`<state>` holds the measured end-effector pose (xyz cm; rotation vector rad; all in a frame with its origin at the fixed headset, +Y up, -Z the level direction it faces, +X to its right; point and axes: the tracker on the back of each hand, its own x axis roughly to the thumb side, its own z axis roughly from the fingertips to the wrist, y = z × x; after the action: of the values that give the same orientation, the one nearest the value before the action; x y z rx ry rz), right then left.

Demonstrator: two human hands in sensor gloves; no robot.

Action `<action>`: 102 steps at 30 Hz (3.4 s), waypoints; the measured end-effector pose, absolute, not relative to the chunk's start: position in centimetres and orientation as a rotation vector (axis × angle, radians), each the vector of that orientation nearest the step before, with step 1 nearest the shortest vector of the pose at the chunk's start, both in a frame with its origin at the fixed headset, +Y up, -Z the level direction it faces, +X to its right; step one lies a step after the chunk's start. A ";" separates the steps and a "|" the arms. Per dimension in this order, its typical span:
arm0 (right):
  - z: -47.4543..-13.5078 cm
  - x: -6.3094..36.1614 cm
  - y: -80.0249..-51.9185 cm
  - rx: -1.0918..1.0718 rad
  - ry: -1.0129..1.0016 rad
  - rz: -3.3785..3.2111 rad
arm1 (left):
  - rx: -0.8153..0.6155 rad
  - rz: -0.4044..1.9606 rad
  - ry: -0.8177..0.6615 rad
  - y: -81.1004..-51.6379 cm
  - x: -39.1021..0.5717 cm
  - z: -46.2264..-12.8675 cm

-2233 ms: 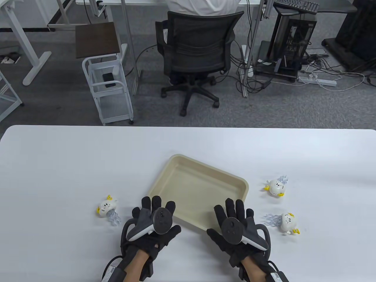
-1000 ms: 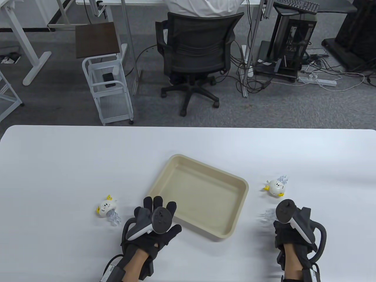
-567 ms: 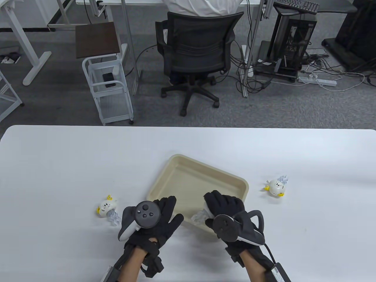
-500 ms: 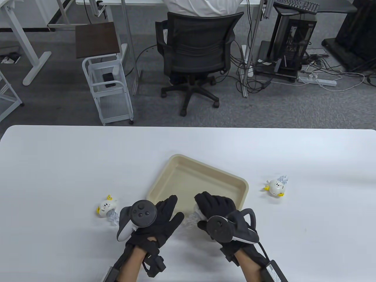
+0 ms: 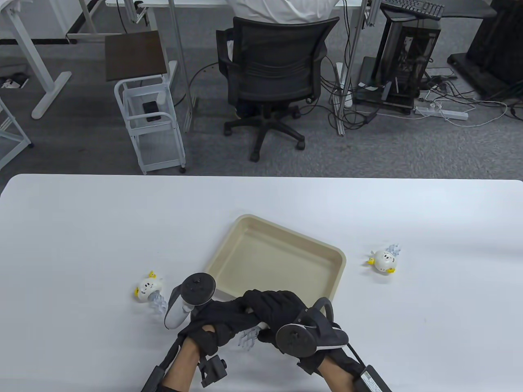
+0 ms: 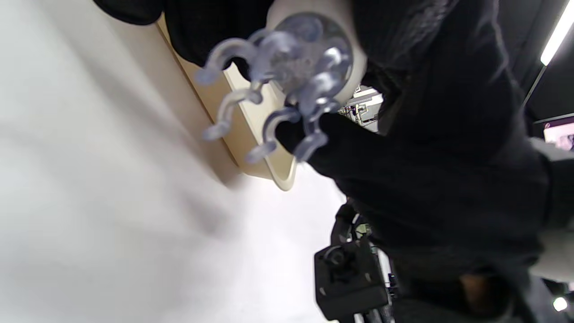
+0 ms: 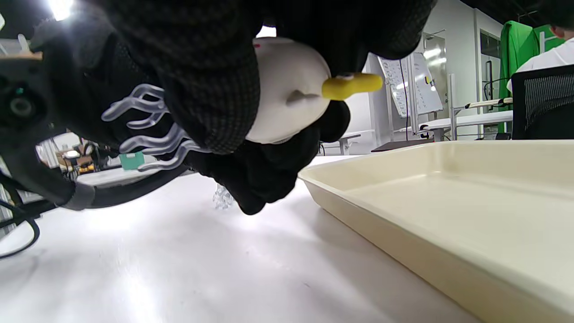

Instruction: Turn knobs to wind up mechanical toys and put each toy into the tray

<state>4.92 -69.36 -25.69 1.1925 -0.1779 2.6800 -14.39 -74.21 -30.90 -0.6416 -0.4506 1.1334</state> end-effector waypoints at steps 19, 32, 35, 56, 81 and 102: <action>-26.8 9.7 -70.8 0.612 -0.377 2.359 | -0.557 1.486 -0.285 -75.2 -15.6 -31.2; -28.7 11.3 -74.2 0.144 0.156 1.805 | -0.450 1.383 -0.374 -74.6 -14.7 -30.9; -28.2 11.4 -72.8 0.245 -0.020 1.991 | -0.424 1.389 -0.318 -74.7 -15.0 -31.0; -28.0 10.8 -74.3 0.157 0.083 1.851 | -0.490 1.422 -0.351 -75.2 -14.8 -31.0; -26.7 9.6 -71.9 0.510 -0.322 2.403 | -0.473 1.410 -0.264 -75.5 -15.1 -31.1; -27.5 11.1 -71.3 0.504 -0.298 2.317 | -0.455 1.438 -0.262 -75.4 -15.4 -31.2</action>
<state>11.09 -71.32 -27.46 0.5043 -0.2983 2.3169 -15.36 -75.45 -31.21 -0.4554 -0.2623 1.4379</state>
